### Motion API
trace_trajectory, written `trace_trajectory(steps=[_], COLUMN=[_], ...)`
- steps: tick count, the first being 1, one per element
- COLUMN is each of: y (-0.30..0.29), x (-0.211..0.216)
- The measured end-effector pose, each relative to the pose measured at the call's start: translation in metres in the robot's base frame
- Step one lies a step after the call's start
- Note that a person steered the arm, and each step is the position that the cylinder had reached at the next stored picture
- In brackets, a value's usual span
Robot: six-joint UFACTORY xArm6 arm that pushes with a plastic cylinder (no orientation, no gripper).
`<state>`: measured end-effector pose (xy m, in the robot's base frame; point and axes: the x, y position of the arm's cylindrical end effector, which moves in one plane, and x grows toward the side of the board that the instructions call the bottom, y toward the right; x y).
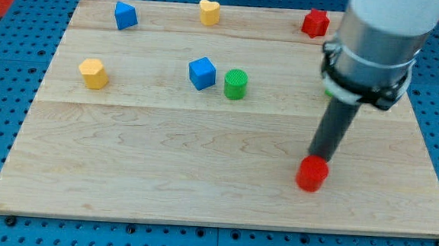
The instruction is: Move the red circle diagonal to the hexagon
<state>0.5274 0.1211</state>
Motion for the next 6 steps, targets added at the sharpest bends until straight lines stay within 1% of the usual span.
trace_trajectory(steps=[1, 2, 3, 4, 5, 6], y=[0.033, 0.001, -0.040, -0.035, -0.001, -0.081], x=[0.009, 0.044, 0.027, 0.034, 0.074, 0.079])
